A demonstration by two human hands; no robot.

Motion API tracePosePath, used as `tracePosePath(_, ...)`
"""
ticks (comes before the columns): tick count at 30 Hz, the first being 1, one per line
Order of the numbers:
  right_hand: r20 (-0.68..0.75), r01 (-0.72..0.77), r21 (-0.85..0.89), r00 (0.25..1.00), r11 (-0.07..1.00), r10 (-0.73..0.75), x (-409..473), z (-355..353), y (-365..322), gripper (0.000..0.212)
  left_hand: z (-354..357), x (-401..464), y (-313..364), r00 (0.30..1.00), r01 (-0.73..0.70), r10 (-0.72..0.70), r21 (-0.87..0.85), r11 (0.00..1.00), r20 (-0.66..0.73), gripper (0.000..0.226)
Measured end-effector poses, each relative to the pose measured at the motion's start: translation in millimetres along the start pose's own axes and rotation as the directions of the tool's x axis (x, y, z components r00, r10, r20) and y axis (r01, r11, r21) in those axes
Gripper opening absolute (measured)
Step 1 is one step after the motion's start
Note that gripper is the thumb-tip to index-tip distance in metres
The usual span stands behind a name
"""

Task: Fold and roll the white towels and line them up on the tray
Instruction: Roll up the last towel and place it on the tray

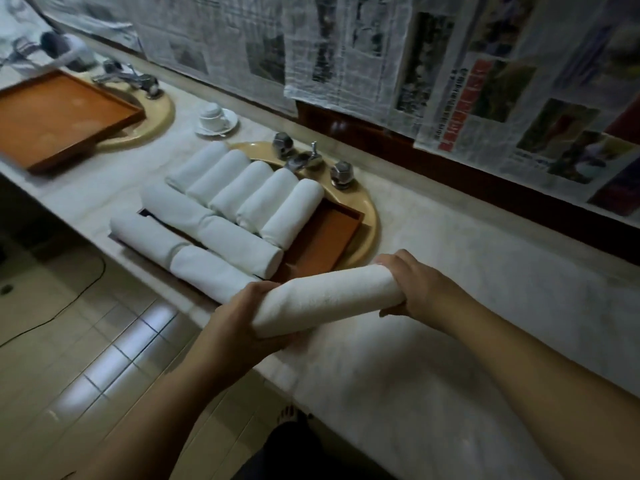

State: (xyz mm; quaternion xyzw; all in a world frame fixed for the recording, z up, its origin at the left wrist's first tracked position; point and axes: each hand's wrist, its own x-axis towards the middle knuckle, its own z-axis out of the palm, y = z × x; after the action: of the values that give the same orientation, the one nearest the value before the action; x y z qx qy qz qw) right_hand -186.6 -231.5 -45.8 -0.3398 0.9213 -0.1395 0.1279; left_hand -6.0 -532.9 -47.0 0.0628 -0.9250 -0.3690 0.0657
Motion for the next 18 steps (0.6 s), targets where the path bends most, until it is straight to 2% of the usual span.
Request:
tracePosePath(3,0.043,0.053,-0.088,0.998,0.995,-0.05,41,3,-5,0.082,-3,7,-22,0.996,-0.065,0.068,0.051,0.997,-0.052,0.077)
tracePosePath(7,0.043,0.126,-0.206,0.992,0.97,-0.12,89,4,-3,0.084,12,9,-48,0.977,-0.165,0.183,0.16,0.973,-0.109,0.09)
tracePosePath(11,-0.01,0.14,-0.202,0.989,0.969,-0.145,125,8,-4,0.091,33,15,-64,0.956,-0.189,0.228,0.208,0.96,-0.184,0.095)
tracePosePath(13,-0.042,0.121,-0.135,0.991,0.983,-0.128,135,13,-6,0.089,43,20,-67,0.95,-0.18,0.229,0.229,0.957,-0.213,0.096)
tracePosePath(15,-0.089,0.045,0.029,0.995,0.999,-0.043,143,15,-10,0.078,53,23,-66,0.948,-0.172,0.228,0.243,0.955,-0.222,0.099)
tracePosePath(18,-0.156,-0.064,0.283,0.981,0.957,0.112,153,20,-17,0.055,63,25,-65,0.956,-0.156,0.211,0.252,0.955,-0.205,0.105)
